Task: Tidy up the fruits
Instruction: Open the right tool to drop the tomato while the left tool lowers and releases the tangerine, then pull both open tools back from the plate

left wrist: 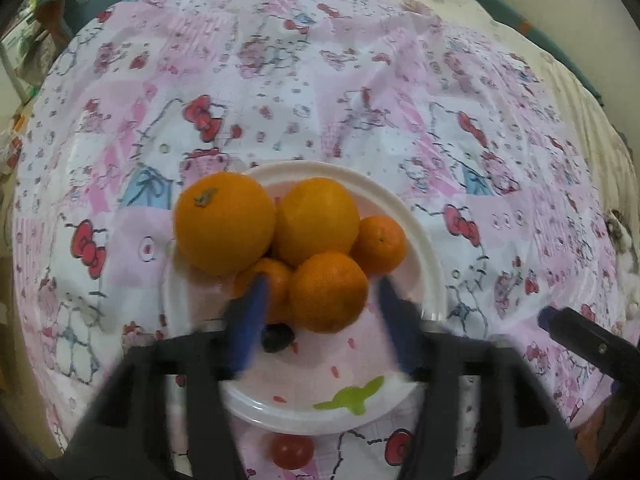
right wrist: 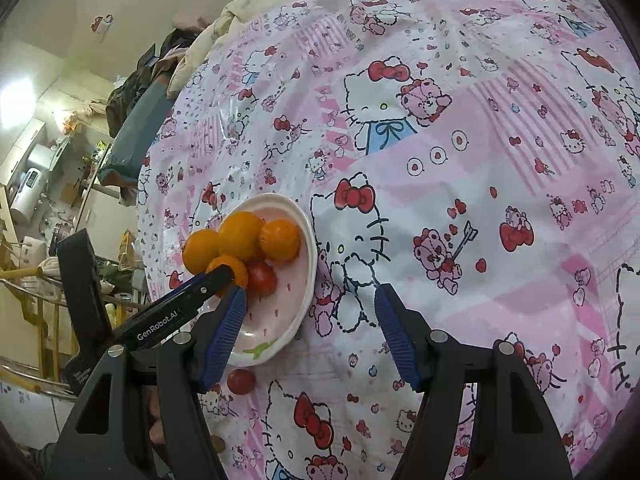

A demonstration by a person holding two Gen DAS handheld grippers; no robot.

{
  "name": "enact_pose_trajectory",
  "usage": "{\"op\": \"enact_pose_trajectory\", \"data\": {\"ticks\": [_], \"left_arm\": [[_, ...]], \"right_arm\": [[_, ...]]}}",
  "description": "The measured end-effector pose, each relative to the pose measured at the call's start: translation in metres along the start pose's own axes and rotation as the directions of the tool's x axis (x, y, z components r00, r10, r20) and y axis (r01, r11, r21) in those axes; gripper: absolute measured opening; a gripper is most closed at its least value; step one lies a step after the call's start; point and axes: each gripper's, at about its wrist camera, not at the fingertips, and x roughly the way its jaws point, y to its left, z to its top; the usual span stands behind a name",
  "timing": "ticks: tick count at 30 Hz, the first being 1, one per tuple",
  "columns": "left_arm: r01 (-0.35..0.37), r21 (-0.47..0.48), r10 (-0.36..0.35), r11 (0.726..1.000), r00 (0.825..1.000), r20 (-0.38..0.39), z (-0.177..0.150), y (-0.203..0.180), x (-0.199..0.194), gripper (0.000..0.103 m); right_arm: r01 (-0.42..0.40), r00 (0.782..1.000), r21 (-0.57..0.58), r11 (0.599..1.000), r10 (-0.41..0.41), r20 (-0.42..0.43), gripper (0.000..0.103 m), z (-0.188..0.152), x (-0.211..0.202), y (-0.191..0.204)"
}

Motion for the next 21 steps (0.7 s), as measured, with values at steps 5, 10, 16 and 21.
{"op": "enact_pose_trajectory", "data": {"ticks": [5, 10, 16, 21], "left_arm": [[-0.019, -0.027, 0.020, 0.999, 1.000, 0.021, 0.001, 0.008, -0.006, 0.083], [-0.029, -0.026, 0.029, 0.999, 0.999, 0.030, -0.001, 0.012, -0.012, 0.083], [-0.036, -0.016, 0.037, 0.999, 0.999, 0.040, -0.004, 0.014, -0.020, 0.083], [-0.043, -0.023, 0.044, 0.999, 0.998, 0.048, -0.007, 0.020, -0.031, 0.083]], "right_arm": [[-0.005, 1.000, -0.006, 1.000, 0.005, 0.003, 0.069, -0.001, -0.001, 0.004], [-0.004, 1.000, -0.015, 1.000, 0.004, 0.002, 0.069, -0.002, -0.003, 0.009], [-0.004, 1.000, -0.030, 1.000, 0.004, 0.005, 0.069, -0.004, -0.006, 0.016], [-0.005, 1.000, -0.047, 0.999, 0.005, 0.012, 0.069, -0.005, -0.010, 0.024]]}}
